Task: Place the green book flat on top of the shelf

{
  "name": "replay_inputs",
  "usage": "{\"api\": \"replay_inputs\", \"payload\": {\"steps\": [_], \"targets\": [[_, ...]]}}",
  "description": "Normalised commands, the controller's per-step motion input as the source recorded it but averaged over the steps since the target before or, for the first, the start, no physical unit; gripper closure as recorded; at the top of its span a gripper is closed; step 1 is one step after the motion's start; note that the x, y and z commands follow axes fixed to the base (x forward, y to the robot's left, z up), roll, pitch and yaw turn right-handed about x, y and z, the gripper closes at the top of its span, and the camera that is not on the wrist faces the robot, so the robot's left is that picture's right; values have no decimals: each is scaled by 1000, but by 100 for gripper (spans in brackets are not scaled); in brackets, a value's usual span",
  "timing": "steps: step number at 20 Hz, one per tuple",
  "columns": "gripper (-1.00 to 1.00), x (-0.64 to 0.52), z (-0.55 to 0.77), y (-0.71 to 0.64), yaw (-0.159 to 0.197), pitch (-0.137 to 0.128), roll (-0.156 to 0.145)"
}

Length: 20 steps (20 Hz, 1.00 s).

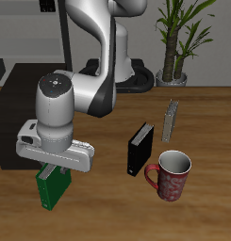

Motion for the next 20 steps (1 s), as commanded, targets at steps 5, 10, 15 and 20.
{"api": "replay_inputs", "payload": {"steps": [5, 10, 15, 20], "targets": [[100, -116, 359, 61, 35, -46, 4], [100, -216, 684, 131, 42, -82, 18], [100, -357, 710, 221, 31, -89, 47], [100, -256, 440, 105, 45, -54, 35]]}}
